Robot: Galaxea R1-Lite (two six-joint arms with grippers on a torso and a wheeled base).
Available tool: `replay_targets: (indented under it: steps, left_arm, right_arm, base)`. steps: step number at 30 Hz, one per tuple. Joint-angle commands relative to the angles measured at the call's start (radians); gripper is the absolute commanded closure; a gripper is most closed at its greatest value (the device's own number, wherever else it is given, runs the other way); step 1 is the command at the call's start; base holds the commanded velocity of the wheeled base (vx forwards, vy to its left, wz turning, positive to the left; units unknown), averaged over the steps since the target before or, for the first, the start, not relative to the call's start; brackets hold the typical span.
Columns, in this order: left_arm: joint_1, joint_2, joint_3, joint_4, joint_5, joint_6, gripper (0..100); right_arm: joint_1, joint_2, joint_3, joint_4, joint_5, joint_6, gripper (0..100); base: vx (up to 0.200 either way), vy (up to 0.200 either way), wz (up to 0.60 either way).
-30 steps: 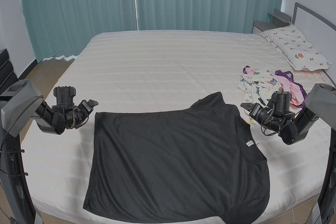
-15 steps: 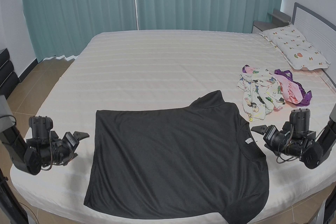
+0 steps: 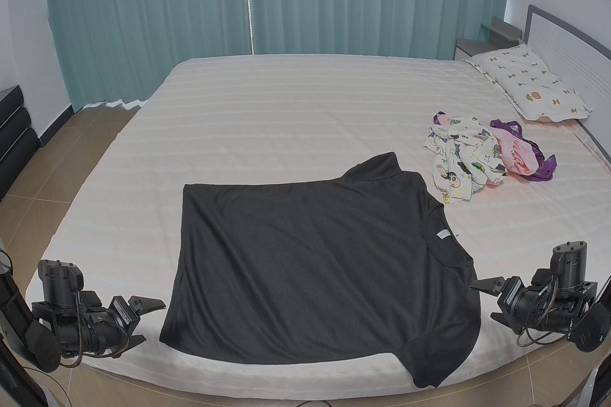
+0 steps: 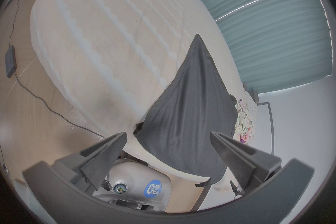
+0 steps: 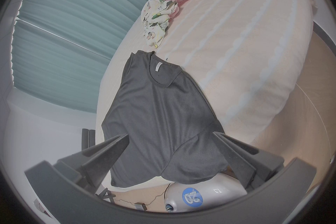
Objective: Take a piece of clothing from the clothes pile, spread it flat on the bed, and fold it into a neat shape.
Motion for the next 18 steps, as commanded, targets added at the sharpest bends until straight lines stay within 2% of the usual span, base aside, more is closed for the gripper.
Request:
replay_targets:
  steps: [1,7,10,18]
  left_arm:
    - [-0.041,0.059,0.02,-0.017,0.002,0.0,0]
    - [-0.044,0.215,0.023,-0.15,0.021,0.003,0]
    - [-0.044,0.229,0.023,-0.165,0.057,-0.001,0]
    - [-0.058,0.236,0.023,-0.164,0.068,0.01,0]
  right_arm:
    - [0.0,0.011,0.011,-0.022,0.0,0.0,0]
    - [0.003,0.017,0.028,-0.055,-0.01,-0.006,0]
    - [0.003,0.017,0.03,-0.073,-0.015,-0.007,0]
    - [0.003,0.017,0.043,-0.114,-0.017,-0.007,0]
  base:
    - [0.0,0.0,0.0]
    - [0.0,0.0,0.0]
    - [0.0,0.0,0.0]
    - [0.0,0.0,0.0]
